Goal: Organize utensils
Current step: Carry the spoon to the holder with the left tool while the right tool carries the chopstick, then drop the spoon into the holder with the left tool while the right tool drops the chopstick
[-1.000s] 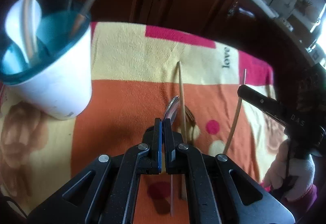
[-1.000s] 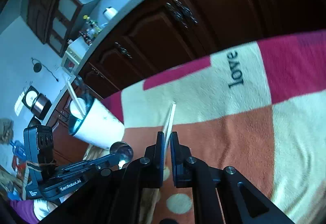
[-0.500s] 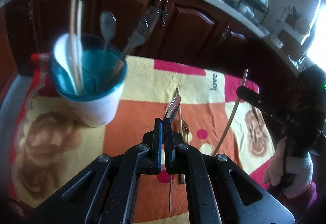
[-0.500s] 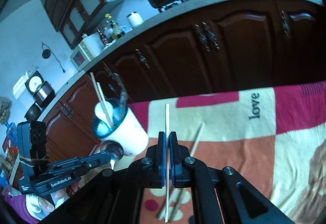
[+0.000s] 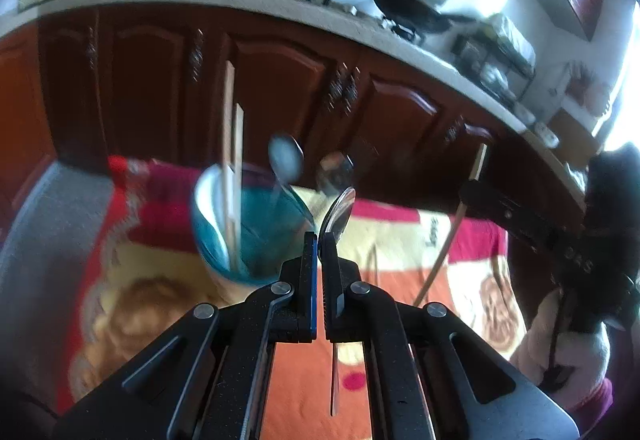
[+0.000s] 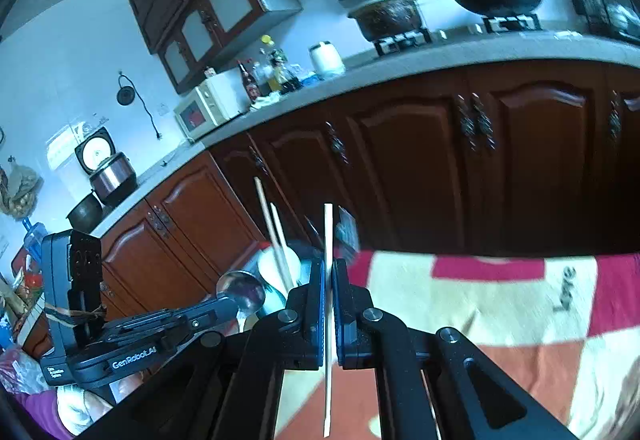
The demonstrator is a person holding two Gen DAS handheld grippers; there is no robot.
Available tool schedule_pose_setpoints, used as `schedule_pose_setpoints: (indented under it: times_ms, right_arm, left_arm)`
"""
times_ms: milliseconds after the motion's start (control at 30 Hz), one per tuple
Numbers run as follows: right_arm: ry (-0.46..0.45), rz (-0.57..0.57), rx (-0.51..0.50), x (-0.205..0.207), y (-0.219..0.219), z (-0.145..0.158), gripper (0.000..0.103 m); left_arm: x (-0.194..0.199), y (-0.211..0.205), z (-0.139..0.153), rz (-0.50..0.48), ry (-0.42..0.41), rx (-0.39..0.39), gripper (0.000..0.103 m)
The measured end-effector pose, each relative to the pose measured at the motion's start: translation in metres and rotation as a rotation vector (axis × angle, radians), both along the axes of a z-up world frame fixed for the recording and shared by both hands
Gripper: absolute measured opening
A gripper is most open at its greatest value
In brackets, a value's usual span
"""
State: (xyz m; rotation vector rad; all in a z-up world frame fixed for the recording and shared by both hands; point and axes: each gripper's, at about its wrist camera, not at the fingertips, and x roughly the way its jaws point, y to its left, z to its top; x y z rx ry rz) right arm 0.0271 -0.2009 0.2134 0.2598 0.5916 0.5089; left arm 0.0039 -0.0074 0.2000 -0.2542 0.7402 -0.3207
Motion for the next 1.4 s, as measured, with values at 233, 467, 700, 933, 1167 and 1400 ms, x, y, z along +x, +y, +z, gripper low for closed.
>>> schedule_pose_setpoints:
  times_ms: [233,467,700,933,1167,1400]
  right_arm:
    - [-0.053,0.024,-0.013,0.020,0.032,0.020,0.003]
    - [-0.113,-0.016,-0.004,0.038,0.049,0.029,0.003]
    - [-0.146,-0.061,-0.030,0.058,0.065,0.012,0.003]
    - [-0.123,-0.070,-0.017,0.066,0.068,-0.016,0.003]
    - [-0.068,-0.053,-0.032,0.063,0.066,-0.043,0.003]
    - [-0.029,-0.052,-0.049,0.056,0.063,-0.059,0.003]
  left_arm:
    - [0.024,0.021,0.013,0.050,-0.039,0.027,0.001]
    - [0.051,0.033,0.022,0.096,-0.091,-0.005,0.001]
    - [0.070,0.032,0.008,0.155,-0.170,0.058,0.001]
    - [0.078,0.031,-0.014,0.176,-0.216,0.147,0.001]
    - [0.073,0.031,-0.036,0.180,-0.199,0.156,0.001]
    - [0.059,0.029,-0.052,0.176,-0.166,0.168,0.001]
